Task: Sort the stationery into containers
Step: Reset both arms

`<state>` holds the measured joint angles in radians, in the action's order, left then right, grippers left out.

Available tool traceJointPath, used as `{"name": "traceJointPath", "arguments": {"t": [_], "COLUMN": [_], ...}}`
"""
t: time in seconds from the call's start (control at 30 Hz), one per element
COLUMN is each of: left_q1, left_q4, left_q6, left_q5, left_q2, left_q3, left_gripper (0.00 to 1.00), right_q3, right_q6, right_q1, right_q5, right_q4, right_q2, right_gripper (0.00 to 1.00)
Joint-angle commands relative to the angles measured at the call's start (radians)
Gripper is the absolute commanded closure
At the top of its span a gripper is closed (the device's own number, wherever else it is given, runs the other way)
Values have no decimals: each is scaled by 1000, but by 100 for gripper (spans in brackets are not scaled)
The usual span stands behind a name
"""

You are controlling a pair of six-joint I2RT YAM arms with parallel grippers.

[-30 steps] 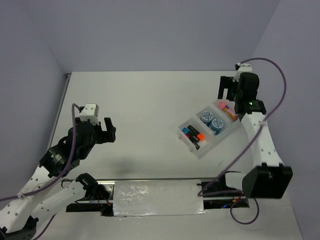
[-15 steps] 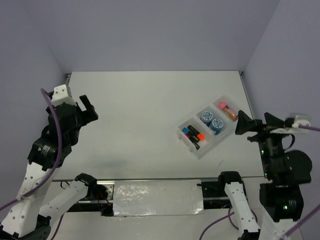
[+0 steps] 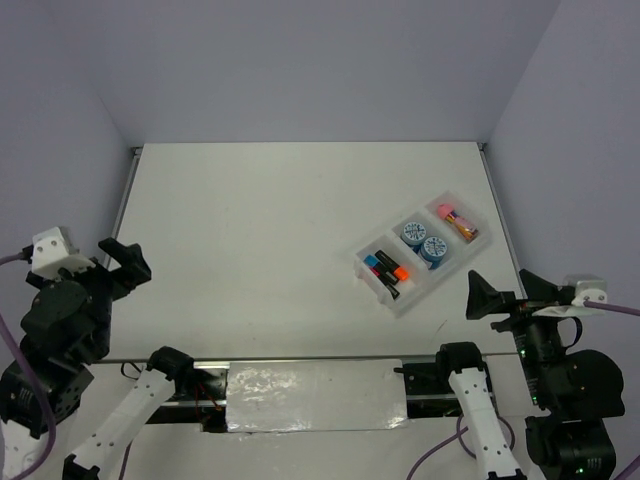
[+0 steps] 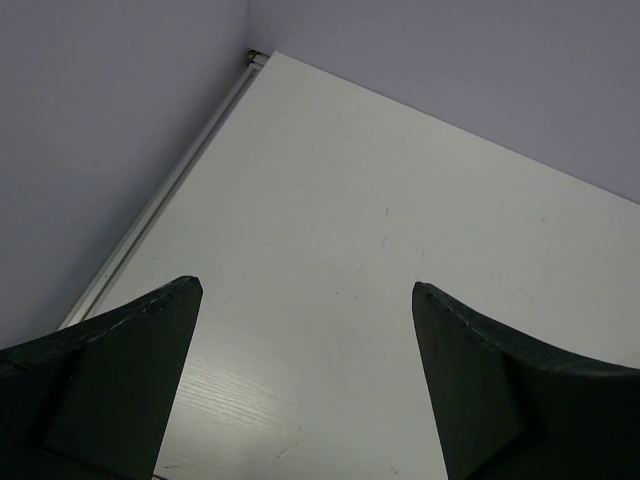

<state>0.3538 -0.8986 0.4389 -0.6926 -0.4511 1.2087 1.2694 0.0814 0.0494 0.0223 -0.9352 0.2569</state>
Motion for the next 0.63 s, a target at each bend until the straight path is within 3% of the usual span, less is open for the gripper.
{"name": "traceJointPath", "arguments": {"t": [0.0, 0.6], "left_q1": [-4, -4], "left_q4": [-20, 64], "left_q6": [-37, -26], "left_q5": [7, 93], "left_q2": [55, 65], "left_q3": [8, -95], "left_gripper": [1, 1], "right_q3": [-60, -131], "right_q6": [1, 12], "right_q1": [24, 49], "right_q5": [-24, -10], "right_q4": [-17, 4], "right_q2": [-45, -16], "right_gripper": [0, 0]}}
